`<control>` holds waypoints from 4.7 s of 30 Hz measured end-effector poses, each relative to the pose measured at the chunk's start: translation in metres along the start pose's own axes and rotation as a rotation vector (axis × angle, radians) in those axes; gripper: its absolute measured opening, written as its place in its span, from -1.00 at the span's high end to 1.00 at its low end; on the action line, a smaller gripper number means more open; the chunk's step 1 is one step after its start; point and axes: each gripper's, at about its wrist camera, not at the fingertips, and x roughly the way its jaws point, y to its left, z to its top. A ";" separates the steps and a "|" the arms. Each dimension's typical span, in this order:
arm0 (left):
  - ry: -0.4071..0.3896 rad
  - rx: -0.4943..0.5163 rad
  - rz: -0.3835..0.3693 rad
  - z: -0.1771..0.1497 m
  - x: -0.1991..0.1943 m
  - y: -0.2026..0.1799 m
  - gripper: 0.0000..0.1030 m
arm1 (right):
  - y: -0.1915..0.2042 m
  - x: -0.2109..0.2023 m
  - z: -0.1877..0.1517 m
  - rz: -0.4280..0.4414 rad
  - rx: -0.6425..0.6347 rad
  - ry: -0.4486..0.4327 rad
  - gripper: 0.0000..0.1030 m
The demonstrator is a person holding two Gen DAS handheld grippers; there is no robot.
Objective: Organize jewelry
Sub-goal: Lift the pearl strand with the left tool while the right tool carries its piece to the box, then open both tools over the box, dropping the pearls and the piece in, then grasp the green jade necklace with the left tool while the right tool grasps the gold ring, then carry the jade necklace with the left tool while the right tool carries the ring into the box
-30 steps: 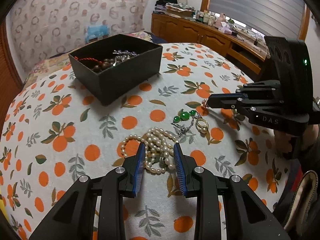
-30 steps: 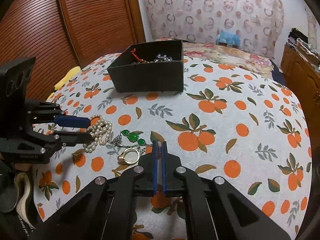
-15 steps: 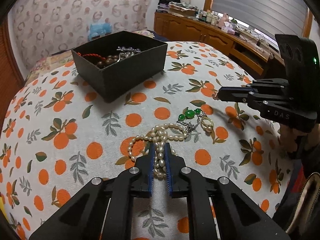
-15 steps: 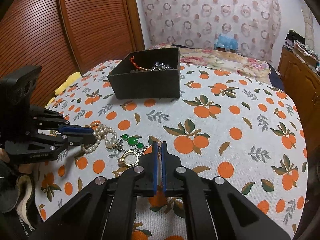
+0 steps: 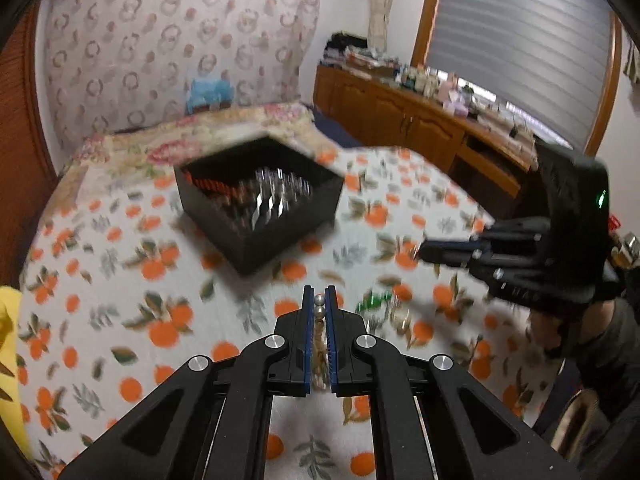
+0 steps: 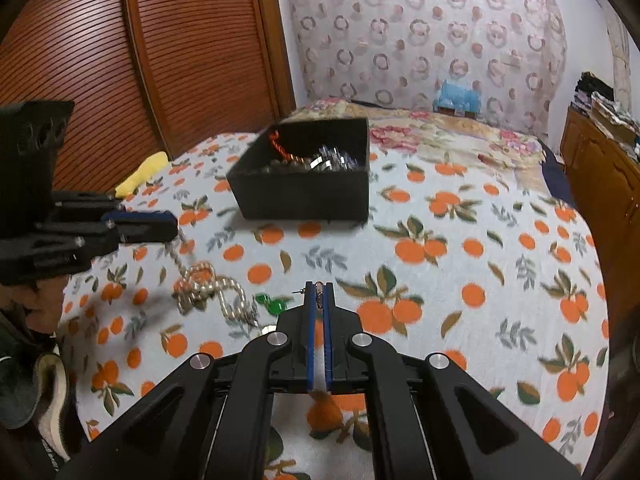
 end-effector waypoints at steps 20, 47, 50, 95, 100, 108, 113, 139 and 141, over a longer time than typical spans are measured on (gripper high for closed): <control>-0.261 0.040 0.060 0.132 -0.057 0.012 0.91 | -0.004 0.008 0.090 0.028 -0.063 -0.101 0.92; -0.064 -0.031 0.134 0.109 0.041 0.056 0.90 | -0.014 0.077 0.104 0.086 -0.028 -0.020 0.90; -0.052 -0.044 0.130 0.096 0.041 0.056 0.90 | -0.014 0.071 0.103 0.083 -0.027 -0.027 0.90; 0.125 -0.011 0.038 -0.012 0.065 -0.001 0.87 | 0.037 0.028 -0.025 -0.013 -0.123 0.155 0.77; 0.130 0.002 0.036 -0.012 0.067 -0.006 0.61 | 0.027 0.023 -0.028 -0.024 -0.100 0.144 0.77; 0.154 0.042 -0.002 -0.014 0.075 -0.023 0.59 | 0.010 0.010 -0.029 -0.040 -0.052 0.109 0.77; 0.180 0.098 -0.021 -0.014 0.085 -0.039 0.59 | -0.003 0.006 -0.032 -0.051 -0.023 0.099 0.77; 0.111 0.109 -0.021 0.009 0.079 -0.041 0.77 | -0.013 0.010 -0.004 -0.017 -0.051 0.040 0.77; 0.089 0.095 -0.026 0.016 0.071 -0.036 0.77 | -0.012 0.013 0.003 -0.014 -0.062 0.035 0.77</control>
